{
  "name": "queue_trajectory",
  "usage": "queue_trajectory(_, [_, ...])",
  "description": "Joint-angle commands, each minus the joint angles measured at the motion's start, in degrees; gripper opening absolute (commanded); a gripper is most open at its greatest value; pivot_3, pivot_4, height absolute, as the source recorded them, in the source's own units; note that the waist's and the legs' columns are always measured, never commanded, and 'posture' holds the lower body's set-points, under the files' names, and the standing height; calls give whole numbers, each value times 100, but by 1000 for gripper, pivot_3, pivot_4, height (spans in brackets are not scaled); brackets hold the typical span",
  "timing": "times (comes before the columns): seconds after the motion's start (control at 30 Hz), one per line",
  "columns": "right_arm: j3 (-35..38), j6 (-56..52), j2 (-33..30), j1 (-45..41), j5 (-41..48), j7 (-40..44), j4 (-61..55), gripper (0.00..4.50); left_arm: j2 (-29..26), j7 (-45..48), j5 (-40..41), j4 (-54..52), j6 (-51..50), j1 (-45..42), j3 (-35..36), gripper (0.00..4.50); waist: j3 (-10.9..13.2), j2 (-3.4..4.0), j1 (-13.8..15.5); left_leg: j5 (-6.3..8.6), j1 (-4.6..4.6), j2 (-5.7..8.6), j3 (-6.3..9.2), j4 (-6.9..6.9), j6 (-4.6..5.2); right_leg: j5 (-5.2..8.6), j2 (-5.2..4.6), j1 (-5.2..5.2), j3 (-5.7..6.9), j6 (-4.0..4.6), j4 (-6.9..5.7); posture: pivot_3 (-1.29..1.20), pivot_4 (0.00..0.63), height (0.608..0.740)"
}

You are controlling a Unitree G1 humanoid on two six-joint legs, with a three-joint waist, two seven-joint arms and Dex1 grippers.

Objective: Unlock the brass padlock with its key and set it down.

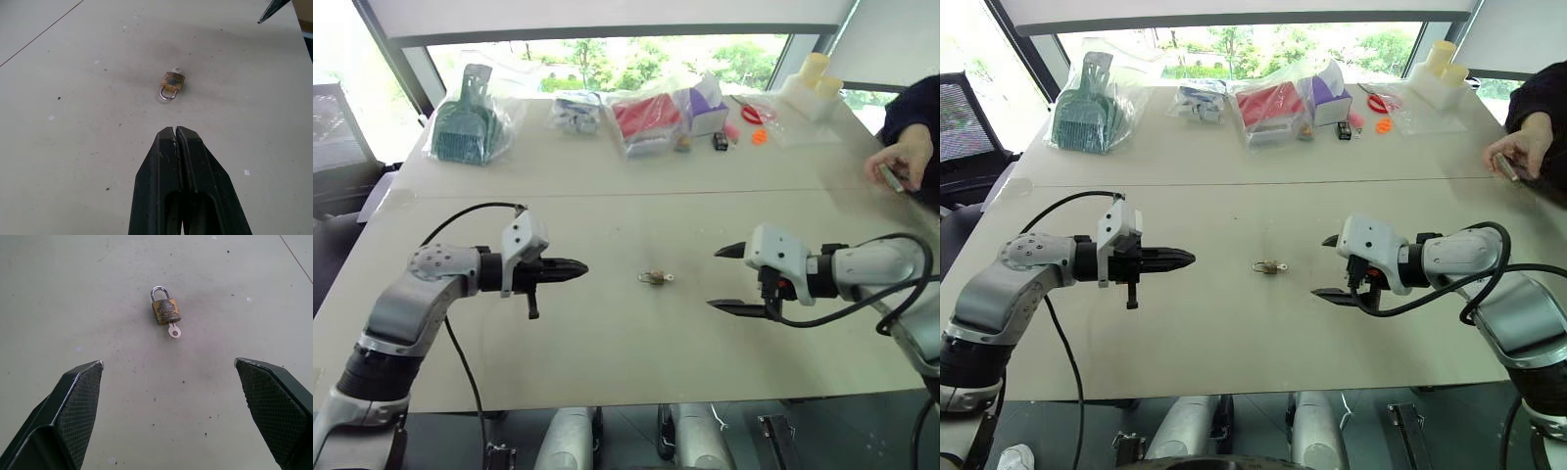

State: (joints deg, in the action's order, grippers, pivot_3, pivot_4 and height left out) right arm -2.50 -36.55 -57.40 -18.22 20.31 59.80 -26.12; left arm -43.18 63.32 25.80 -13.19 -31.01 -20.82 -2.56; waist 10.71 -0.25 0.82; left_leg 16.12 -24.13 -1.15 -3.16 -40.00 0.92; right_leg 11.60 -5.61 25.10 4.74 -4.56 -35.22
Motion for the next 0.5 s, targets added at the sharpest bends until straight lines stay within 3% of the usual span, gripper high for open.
queue_trajectory(0.03, [13, 100, -9, -66, -50, -6, -45, 4456, -29, -49, 100, -192, 16, -28, 147, 0, 0, 0, 0, 0, 0, 0, 0, 0, 0, 0, 0, 0, 0, 0, 0, 0, 150, 740])
queue_trajectory(0.5, [-57, 116, 71, -119, -93, -76, 25, 4456, 71, -274, 151, -187, -74, -222, 109, 0, 0, 0, 0, 0, -1, 0, -1, 0, 0, 0, 0, 1, 0, -1, 0, 0, 150, 740])
